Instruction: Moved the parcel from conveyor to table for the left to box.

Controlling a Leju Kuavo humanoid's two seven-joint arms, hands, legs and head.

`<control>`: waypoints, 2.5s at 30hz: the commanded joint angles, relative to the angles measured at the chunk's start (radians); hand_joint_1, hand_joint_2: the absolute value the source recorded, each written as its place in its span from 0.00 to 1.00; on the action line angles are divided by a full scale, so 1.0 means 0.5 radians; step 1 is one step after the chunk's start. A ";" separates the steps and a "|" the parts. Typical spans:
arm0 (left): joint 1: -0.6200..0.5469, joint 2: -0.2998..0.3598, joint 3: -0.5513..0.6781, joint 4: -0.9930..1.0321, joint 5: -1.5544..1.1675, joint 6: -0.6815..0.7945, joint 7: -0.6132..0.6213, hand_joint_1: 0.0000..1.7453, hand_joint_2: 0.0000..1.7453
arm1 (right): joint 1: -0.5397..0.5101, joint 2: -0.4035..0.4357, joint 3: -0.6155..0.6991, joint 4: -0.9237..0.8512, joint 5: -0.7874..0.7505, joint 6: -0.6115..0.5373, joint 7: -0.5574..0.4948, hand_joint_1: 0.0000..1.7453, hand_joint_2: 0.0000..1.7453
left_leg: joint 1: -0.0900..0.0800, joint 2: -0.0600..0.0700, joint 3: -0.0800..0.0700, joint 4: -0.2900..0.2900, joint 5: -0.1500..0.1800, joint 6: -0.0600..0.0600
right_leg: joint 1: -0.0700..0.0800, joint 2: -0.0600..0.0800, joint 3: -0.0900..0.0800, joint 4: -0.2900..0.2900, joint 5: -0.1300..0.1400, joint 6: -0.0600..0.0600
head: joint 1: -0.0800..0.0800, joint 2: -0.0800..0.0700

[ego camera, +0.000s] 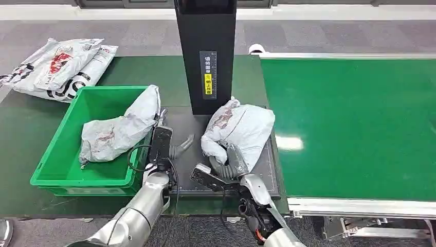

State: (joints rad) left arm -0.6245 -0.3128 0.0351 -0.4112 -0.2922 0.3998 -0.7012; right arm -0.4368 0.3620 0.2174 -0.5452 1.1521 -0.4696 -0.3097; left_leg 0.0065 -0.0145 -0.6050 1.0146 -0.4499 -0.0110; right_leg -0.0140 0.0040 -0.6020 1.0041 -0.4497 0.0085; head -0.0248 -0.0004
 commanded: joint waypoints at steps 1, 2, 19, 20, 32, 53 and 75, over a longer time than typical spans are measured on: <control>0.020 0.011 0.067 -0.128 0.110 -0.106 0.006 0.00 1.00 | -0.086 -0.077 0.275 0.324 0.035 0.154 0.010 1.00 1.00 | 0.001 0.004 0.011 -0.006 0.000 0.000 | 0.002 0.001 0.010 -0.007 0.001 -0.002 | 0.000 0.001; 0.051 0.012 0.048 -0.209 0.142 -0.123 0.006 0.00 1.00 | -0.075 -0.076 0.282 0.317 0.031 0.114 0.017 0.03 1.00 | 0.001 0.005 0.012 -0.007 0.000 0.000 | 0.002 0.001 0.012 -0.007 0.001 -0.002 | 0.000 0.000; 0.275 0.163 -0.610 -0.696 0.326 -0.112 0.006 0.00 1.00 | -0.084 -0.165 -0.206 -0.135 -1.156 -0.239 -0.648 0.00 1.00 | -0.001 0.004 0.009 -0.004 0.000 0.000 | 0.000 -0.002 0.008 -0.005 0.001 -0.003 | 0.000 0.000; 0.271 0.159 -0.634 -0.684 0.359 -0.158 0.006 0.00 1.00 | -0.081 -0.180 -0.220 -0.175 -1.205 -0.259 -0.687 0.00 1.00 | 0.000 0.002 0.012 -0.006 0.001 0.000 | 0.001 -0.005 0.013 -0.008 0.002 -0.003 | 0.000 0.000; 0.042 0.157 -1.056 0.004 0.061 -0.276 0.006 0.00 1.00 | 0.006 -0.254 -0.251 -0.411 -1.882 0.042 -0.777 0.00 0.00 | -0.001 -0.002 0.010 -0.003 0.001 -0.001 | 0.000 -0.006 0.010 -0.005 0.001 -0.003 | 0.000 0.000; 0.016 0.068 -1.745 0.396 -1.082 -0.460 1.010 1.00 1.00 | 0.072 -0.302 -0.401 -0.455 -2.013 0.320 -0.776 0.00 0.00 | -0.002 0.004 0.011 -0.004 -0.001 0.000 | -0.001 0.000 0.009 -0.006 0.002 -0.002 | -0.001 0.001; -0.351 -0.016 -0.377 -0.205 -1.152 0.597 0.484 1.00 1.00 | 0.161 -0.221 -0.500 -0.556 -1.861 0.318 -0.760 0.00 0.00 | 0.000 0.002 0.010 0.006 -0.003 0.000 | 0.001 -0.002 0.010 0.004 0.000 -0.003 | 0.000 0.001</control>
State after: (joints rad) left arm -0.6621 -0.3082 -0.4870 -0.3396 -0.6783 0.6406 -0.4586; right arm -0.2969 0.2380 0.0374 -0.8804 0.2308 -0.2941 -0.6771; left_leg 0.0057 -0.0143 -0.5960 1.0149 -0.4517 -0.0112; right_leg -0.0144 0.0041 -0.5938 1.0041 -0.4504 0.0076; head -0.0248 0.0000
